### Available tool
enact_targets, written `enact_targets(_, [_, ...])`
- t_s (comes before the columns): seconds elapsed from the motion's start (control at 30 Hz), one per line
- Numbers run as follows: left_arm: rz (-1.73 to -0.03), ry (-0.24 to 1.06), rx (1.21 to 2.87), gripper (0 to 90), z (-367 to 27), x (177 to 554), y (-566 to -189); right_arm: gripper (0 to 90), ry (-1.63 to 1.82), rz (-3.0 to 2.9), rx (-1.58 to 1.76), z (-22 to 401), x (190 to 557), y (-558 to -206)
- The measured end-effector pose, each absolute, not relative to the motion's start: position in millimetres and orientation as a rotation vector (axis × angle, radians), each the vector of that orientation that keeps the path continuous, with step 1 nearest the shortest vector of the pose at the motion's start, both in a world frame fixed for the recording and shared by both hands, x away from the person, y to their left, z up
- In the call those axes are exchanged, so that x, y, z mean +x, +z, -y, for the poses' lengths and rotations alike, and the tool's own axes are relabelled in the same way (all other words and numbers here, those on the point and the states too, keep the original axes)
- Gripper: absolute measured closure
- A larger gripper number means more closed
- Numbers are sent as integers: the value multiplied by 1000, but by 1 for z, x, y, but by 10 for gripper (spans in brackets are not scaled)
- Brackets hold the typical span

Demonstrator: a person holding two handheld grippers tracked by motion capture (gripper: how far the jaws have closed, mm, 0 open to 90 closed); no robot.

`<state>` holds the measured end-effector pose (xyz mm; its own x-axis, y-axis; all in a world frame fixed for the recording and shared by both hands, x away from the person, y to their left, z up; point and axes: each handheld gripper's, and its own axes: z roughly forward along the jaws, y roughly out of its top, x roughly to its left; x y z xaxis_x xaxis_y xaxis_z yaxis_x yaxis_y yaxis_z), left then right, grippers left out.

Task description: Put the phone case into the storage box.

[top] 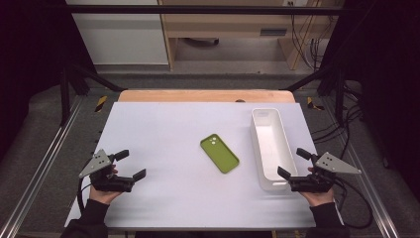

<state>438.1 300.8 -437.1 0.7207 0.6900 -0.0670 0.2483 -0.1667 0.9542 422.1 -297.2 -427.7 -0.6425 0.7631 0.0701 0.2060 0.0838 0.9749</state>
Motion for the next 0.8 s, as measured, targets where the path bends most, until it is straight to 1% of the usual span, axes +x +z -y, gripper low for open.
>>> enact_targets(0.43, [-747,460,1753,0,-295,438,-434,3,1583,-1910,943,296,422,-426])
enact_targets(0.8, [-754,445,1796,0,-276,439,-431,3,1582,-1915,943,295,421,-425])
